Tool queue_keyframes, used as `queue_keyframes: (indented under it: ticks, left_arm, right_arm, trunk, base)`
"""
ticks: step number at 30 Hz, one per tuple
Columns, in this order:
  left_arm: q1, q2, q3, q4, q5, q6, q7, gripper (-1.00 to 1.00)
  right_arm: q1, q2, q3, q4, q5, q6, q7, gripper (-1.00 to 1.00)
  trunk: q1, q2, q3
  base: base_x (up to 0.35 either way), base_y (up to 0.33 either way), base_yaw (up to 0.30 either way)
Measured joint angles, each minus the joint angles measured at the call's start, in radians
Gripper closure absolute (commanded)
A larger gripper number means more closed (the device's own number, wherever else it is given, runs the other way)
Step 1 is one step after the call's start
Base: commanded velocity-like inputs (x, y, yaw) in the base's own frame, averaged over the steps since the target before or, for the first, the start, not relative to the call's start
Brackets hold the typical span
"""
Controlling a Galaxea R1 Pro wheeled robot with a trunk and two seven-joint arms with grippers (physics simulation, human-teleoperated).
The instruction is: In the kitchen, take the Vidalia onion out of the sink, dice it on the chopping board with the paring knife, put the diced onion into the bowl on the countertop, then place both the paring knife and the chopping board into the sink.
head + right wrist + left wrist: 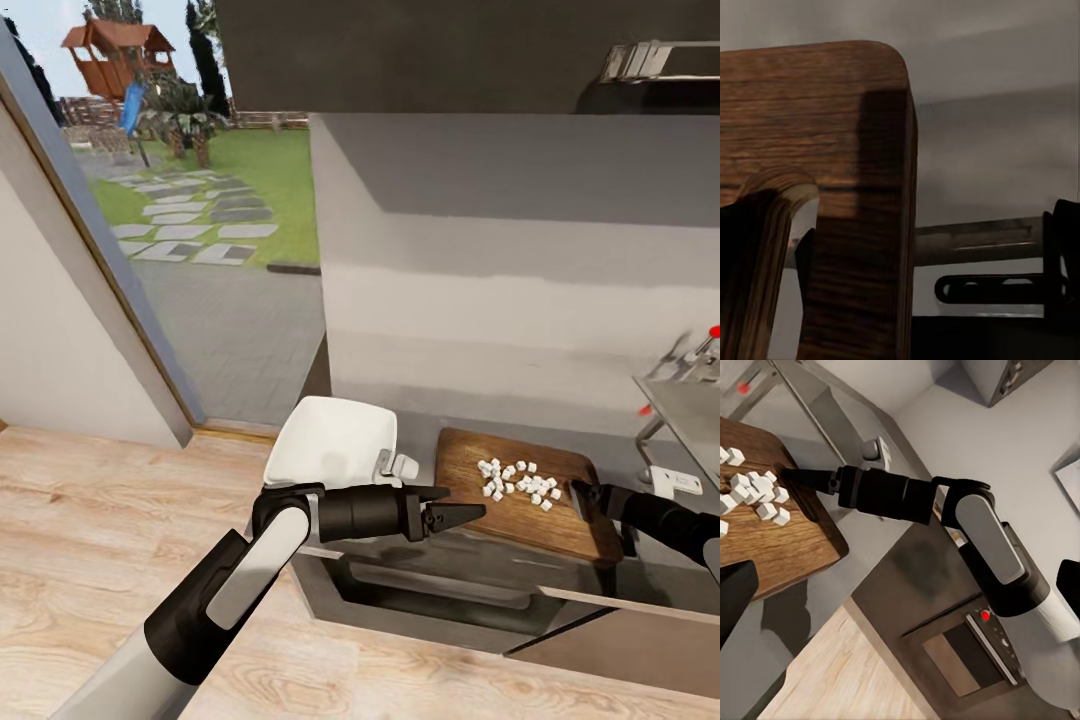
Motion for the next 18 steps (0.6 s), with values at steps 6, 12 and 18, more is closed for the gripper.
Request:
queue_keyframes:
  ticks: [6,12,18]
  left_arm:
    - [0.000,0.000,0.000,0.000,0.000,0.000,0.000,-1.00]
    - [0.000,0.000,0.000,0.000,0.000,0.000,-0.001,-1.00]
    - [0.000,0.000,0.000,0.000,0.000,0.000,-0.001,-1.00]
  right_arm:
    - [0.000,0.000,0.000,-0.006,-0.002,-0.003,0.003,-1.00]
    - [0.000,0.000,0.001,-0.012,-0.002,-0.004,0.003,-1.00]
    - [0.000,0.000,0.001,-0.024,0.004,0.000,0.000,-1.00]
  trunk:
    - [0.000,0.000,-0.004]
    - [0.000,0.000,-0.009]
    - [0.000,0.000,-0.016]
  base:
    - [-0.090,0.000,0.000]
    - [-0.064,0.000,0.000]
    - [-0.006,0.000,0.000]
